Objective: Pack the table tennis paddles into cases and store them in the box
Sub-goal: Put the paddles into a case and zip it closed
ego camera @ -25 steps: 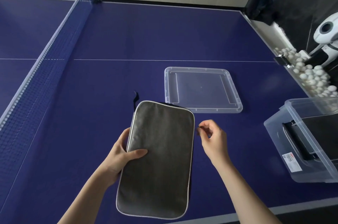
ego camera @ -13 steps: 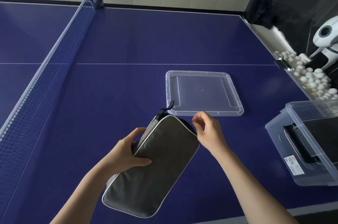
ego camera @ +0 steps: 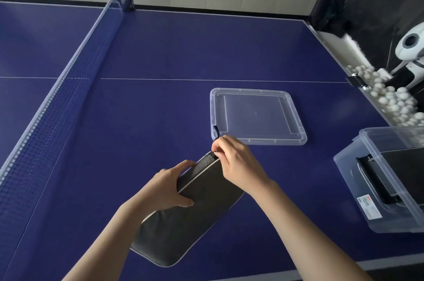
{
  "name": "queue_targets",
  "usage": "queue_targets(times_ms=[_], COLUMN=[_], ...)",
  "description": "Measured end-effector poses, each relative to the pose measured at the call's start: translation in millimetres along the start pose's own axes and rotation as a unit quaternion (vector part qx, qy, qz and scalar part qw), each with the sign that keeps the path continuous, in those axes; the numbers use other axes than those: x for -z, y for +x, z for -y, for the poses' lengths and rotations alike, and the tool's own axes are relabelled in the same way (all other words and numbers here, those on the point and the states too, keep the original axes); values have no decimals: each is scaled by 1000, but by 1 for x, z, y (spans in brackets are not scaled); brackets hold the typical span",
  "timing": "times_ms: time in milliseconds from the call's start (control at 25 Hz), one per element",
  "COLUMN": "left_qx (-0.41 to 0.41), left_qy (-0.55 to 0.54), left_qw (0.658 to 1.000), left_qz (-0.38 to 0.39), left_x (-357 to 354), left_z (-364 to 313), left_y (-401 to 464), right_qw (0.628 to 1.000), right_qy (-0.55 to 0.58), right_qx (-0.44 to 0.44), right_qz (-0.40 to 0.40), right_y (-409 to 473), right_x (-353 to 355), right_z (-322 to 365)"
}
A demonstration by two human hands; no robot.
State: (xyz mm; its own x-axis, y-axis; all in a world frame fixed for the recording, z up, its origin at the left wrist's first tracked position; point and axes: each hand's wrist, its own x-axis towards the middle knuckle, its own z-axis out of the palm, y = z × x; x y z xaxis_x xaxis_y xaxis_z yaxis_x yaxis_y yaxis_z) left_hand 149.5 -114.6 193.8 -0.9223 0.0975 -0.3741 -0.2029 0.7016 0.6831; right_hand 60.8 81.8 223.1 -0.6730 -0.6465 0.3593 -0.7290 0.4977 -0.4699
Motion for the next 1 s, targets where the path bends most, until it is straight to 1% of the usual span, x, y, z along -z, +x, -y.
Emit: queue_targets(times_ms=[80, 120, 200, 280, 320, 400, 480, 560, 640, 760, 1000], left_qx=[13, 21, 33, 49, 59, 74, 79, 81, 79, 70, 57], left_qy=[-35, -69, -174, -307, -365, -448, -500, -538, -560, -566, -510], left_qw=[999, 997, 983, 948, 926, 885, 856, 832, 818, 816, 858], left_qz=[-20, -31, -50, -68, -78, -100, -106, -104, -103, -92, -35], left_x=[-3, -4, -7, -10, -11, -13, -16, -18, -23, -26, -24], left_z=[4, 5, 10, 15, 17, 22, 26, 29, 30, 26, 13], left_y=[-1, -2, -6, -13, -16, -20, -20, -20, -18, -15, 11], right_qw=[1000, 999, 992, 976, 965, 932, 884, 830, 794, 769, 761], right_qy=[12, 32, 79, 123, 146, 205, 284, 370, 423, 461, 445], right_qx=[-8, -24, -71, -143, -190, -287, -370, -417, -435, -443, -466], right_qz=[-4, -15, -62, -106, -109, -81, -38, 5, 33, 10, -73], right_y=[1, 1, -3, -15, -23, -38, -50, -59, -64, -70, -90], right_x=[-1, -2, -4, -7, -9, -15, -21, -26, -29, -29, -15], right_z=[0, -1, -4, -10, -13, -18, -19, -17, -15, -14, -18])
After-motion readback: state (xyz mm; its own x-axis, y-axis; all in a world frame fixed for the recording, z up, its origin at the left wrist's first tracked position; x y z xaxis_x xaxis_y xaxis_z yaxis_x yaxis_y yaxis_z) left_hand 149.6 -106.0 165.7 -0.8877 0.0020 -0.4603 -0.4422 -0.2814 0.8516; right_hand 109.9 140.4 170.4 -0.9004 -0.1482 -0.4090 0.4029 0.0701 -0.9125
